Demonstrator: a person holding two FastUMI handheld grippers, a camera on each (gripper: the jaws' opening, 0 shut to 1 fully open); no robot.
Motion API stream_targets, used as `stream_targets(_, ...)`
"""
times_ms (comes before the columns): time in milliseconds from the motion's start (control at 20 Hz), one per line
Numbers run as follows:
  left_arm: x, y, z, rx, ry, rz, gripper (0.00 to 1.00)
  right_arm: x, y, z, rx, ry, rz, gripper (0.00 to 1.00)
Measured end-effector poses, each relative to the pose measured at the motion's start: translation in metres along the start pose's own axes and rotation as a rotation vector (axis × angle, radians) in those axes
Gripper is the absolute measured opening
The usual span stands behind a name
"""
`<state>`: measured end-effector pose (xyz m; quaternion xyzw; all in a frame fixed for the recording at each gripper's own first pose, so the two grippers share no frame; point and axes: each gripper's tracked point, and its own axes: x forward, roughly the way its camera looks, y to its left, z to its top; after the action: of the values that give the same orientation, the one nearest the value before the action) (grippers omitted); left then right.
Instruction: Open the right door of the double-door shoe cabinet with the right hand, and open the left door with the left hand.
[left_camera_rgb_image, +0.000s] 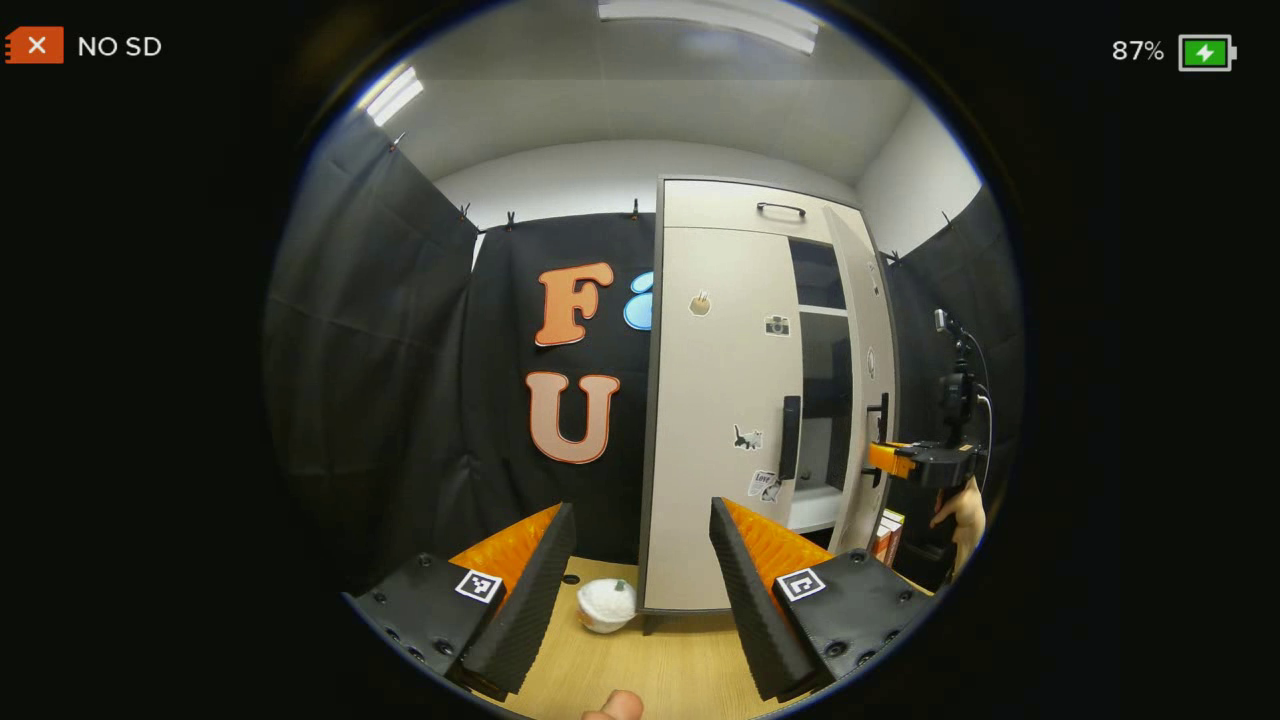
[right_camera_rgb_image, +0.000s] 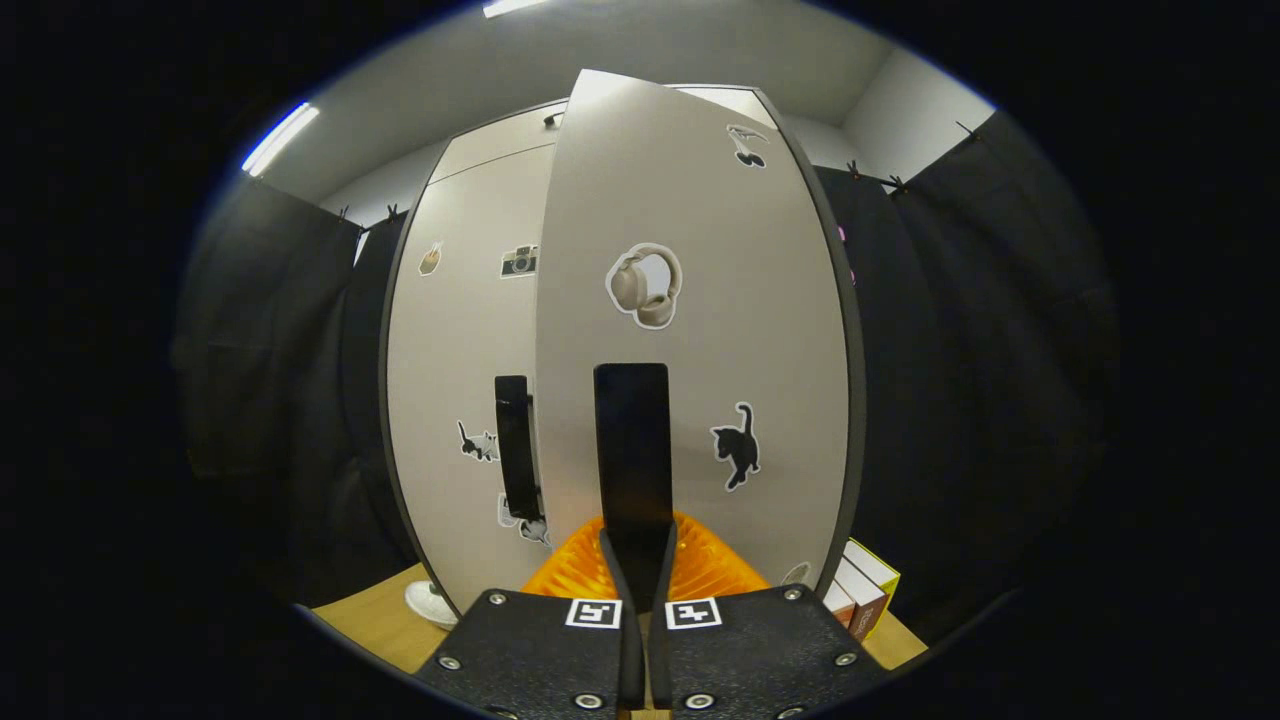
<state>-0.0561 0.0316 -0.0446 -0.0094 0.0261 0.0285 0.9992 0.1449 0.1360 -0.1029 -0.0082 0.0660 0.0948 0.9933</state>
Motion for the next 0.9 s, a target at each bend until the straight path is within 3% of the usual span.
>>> stream_targets(400,-0.015,-0.015,0.002,-0.013,-0.003,-0.026,0.81,-0.021,-0.023,0.004,-0.003,-0.02,-0.048,0.01)
stream_targets(900,-0.018,-0.049,0.005,-0.011,-0.005,-0.087,0.82,-0.045,-0.071,0.01,-0.022,-0.043,-0.183,0.0)
